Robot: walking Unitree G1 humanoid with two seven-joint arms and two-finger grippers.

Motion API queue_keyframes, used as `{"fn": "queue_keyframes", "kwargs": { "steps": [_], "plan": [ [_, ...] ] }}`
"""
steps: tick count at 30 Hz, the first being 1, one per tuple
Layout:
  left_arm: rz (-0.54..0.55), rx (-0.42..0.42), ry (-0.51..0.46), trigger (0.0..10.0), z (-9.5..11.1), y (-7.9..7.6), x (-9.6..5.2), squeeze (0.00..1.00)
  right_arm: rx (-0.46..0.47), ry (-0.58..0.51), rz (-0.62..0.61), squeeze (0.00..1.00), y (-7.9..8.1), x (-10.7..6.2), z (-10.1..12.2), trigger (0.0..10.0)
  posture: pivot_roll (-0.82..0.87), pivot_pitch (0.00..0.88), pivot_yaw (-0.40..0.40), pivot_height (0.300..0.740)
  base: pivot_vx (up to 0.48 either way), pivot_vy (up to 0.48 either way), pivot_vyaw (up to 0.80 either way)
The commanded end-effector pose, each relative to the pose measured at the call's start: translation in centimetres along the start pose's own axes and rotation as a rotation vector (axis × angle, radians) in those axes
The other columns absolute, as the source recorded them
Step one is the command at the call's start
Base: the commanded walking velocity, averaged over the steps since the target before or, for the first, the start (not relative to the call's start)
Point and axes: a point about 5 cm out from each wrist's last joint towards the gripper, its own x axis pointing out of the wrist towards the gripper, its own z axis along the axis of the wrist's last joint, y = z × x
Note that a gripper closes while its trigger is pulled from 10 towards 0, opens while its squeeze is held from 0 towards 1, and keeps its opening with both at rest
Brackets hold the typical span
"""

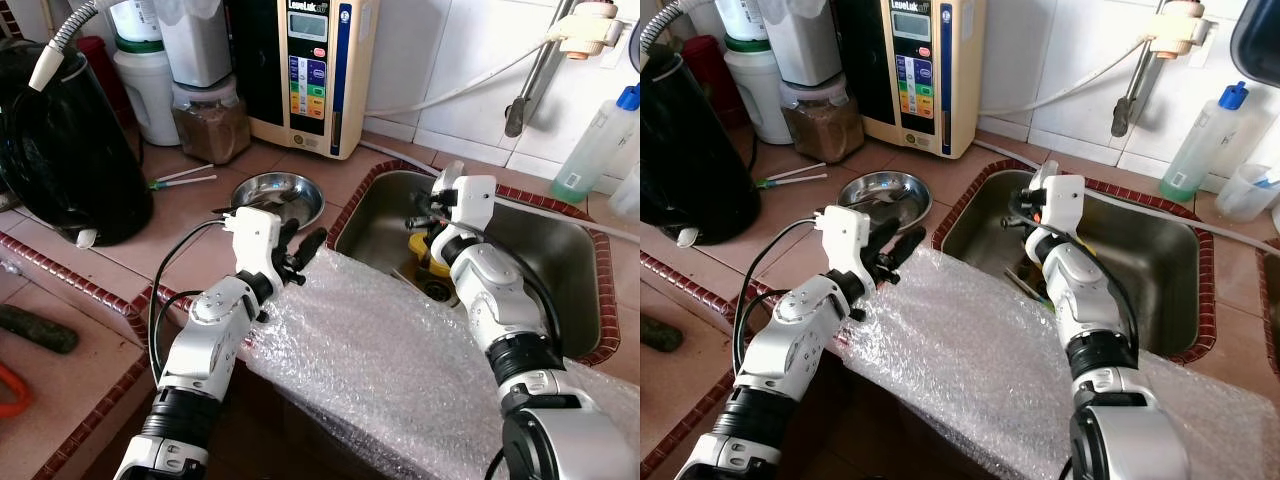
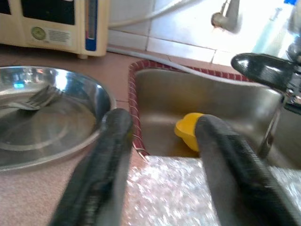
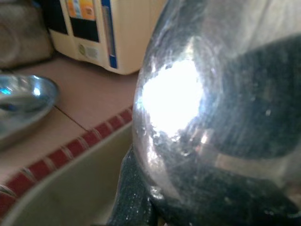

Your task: Kitchen organization

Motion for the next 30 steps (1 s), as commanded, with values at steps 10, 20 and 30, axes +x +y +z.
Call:
{"fn": "queue_keyframes", "kwargs": {
  "steps": [10, 20, 30],
  "plan": [
    [-0.061, 0.042, 0.051, 10.0, -0.3, -0.9, -0.3, 1.00, -0.089, 0.129, -0.111, 0.00, -2.5, -0.7, -2.0, 0.0, 0.12, 0.000, 0.014, 0.740, 0.000, 0.000, 0.00],
    [-0.044, 0.088, 0.070, 10.0, -0.4, -0.6, -0.3, 1.00, -0.098, 0.231, -0.137, 1.00, -2.5, -1.1, -3.8, 10.0, 0.12, 0.000, 0.023, 0.740, 0.000, 0.000, 0.00],
    [-0.007, 0.115, 0.074, 10.0, -0.7, -0.8, 0.1, 1.00, -0.102, 0.240, -0.149, 1.00, -2.7, -1.2, -3.9, 10.0, 0.11, 0.000, 0.021, 0.740, 0.000, 0.000, 0.00]
  ]
}}
